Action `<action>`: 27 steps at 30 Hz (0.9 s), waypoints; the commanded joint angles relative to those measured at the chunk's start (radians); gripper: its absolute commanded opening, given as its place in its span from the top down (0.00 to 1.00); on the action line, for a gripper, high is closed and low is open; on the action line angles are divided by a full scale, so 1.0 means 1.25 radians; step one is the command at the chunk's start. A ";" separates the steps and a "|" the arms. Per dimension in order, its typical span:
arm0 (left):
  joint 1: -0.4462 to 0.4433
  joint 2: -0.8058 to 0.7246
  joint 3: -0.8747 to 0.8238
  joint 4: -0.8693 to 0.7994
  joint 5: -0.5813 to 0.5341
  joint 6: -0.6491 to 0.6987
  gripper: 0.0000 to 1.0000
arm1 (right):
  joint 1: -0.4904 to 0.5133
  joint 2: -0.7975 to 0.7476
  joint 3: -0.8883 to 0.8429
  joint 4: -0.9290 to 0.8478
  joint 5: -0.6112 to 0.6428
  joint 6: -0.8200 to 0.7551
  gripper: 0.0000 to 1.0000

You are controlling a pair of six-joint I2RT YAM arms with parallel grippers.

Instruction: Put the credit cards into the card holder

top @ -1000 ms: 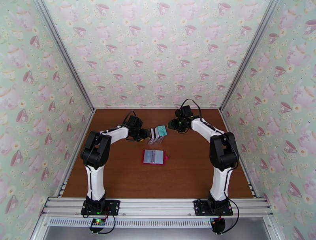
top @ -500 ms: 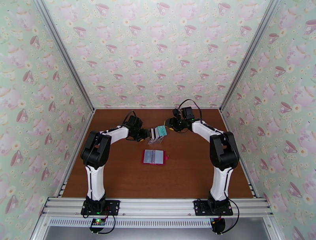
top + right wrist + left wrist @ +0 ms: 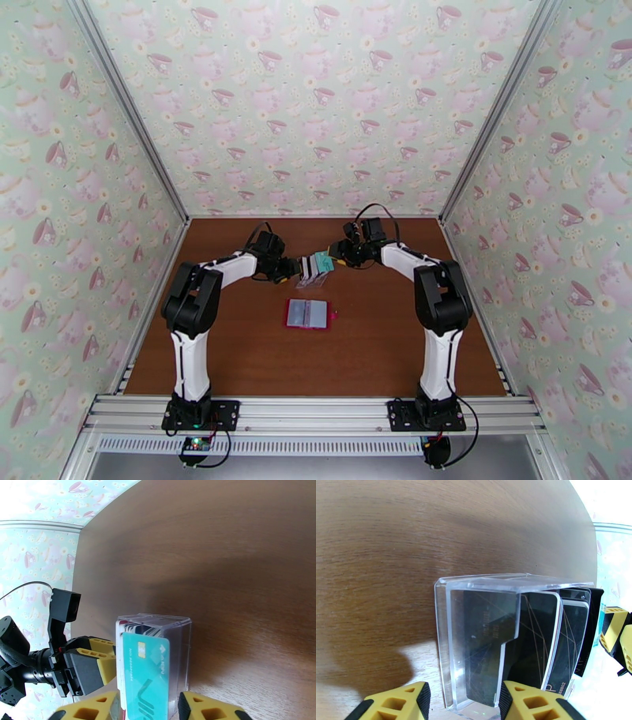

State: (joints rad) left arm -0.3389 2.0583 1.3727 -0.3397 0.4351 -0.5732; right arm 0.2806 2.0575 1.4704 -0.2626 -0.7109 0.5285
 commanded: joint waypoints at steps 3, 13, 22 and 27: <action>0.011 0.024 0.005 0.004 0.008 -0.007 0.49 | -0.004 0.023 -0.008 0.015 -0.027 0.008 0.56; 0.011 0.024 0.006 0.007 0.009 -0.010 0.49 | -0.004 0.033 -0.009 0.020 -0.045 0.009 0.60; 0.011 0.021 0.006 0.007 0.008 -0.013 0.49 | -0.004 0.040 -0.014 0.040 -0.072 0.030 0.65; 0.011 0.023 0.010 0.004 0.008 -0.014 0.49 | -0.004 0.034 -0.014 0.042 -0.072 0.033 0.70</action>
State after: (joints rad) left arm -0.3389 2.0583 1.3727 -0.3393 0.4351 -0.5770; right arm 0.2806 2.0933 1.4666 -0.2317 -0.7746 0.5583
